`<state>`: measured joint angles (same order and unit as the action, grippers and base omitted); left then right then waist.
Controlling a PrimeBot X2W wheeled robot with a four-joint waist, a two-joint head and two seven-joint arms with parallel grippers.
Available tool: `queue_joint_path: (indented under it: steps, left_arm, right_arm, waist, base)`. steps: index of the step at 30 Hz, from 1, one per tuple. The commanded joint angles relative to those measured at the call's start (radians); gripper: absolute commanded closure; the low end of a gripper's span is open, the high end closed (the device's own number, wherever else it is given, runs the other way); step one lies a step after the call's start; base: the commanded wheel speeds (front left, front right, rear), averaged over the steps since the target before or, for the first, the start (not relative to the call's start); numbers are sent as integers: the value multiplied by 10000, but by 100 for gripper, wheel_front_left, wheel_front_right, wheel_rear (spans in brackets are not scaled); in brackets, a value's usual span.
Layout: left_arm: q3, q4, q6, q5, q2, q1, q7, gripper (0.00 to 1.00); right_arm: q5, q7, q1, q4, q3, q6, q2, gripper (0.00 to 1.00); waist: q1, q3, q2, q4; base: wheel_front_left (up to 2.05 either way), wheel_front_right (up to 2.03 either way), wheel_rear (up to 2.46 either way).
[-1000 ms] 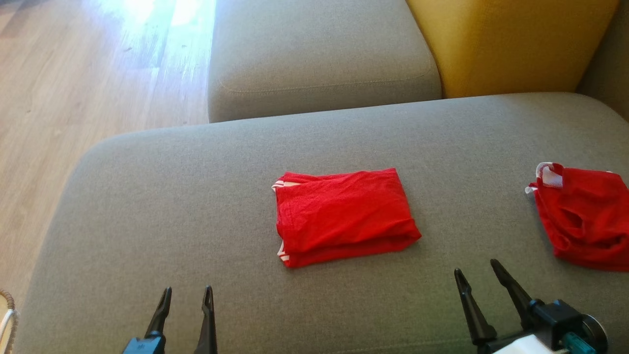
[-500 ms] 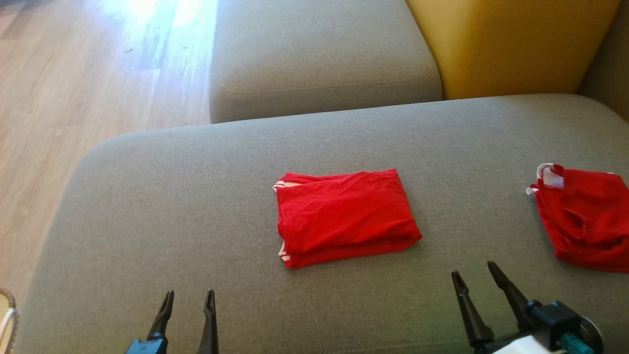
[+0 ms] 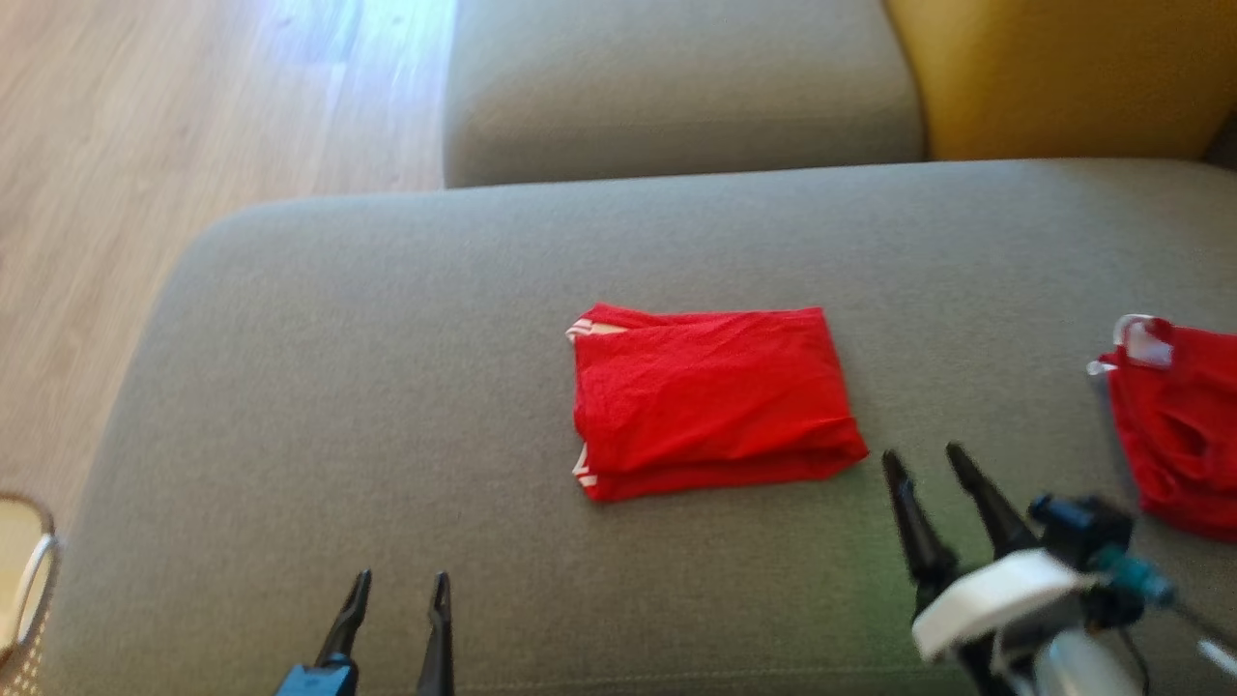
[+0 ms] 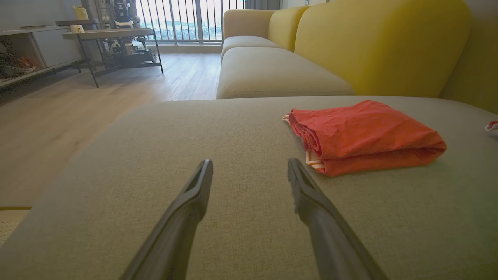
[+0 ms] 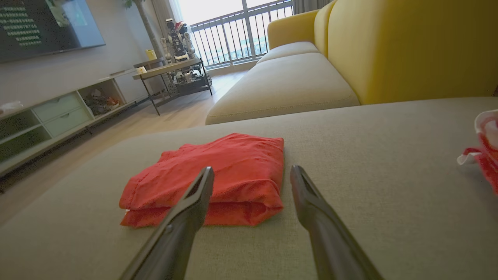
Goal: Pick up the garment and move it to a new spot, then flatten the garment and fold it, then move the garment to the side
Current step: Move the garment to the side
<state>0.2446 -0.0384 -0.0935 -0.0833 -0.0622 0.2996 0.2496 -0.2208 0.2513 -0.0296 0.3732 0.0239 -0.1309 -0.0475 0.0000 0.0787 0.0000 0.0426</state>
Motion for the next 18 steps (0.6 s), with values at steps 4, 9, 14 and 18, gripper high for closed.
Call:
queue_joint_path:
  steps: [4,9,14,18]
  left_arm:
    - [4,185,136,127,114,-814,122,0]
    - [316,137,152,113,117,-1156,122,0]
    - [559,101,66,-13,118,-1510,122,0]
    - [762,54,-17,-103,118,-1793,122,0]
  right_arm:
    - [-1835,-407,-2105,1376,-136,2,-476,0]
    - [-3407,-1430,-3649,2728,-244,2,-1145,0]
    - [-4535,-2479,-4446,3562,-77,2,-1579,0]
    - [-5342,-3318,-4844,4026,406,2,-1806,0]
  waist:
    - [0,-508,0,516]
    - [0,-1022,0,931]
    - [0,-1445,0,1215]
    - [0,-1760,0,1402]
  base:
    - [0,0,0]
    - [0,0,0]
    - [0,0,0]
    - [0,0,0]
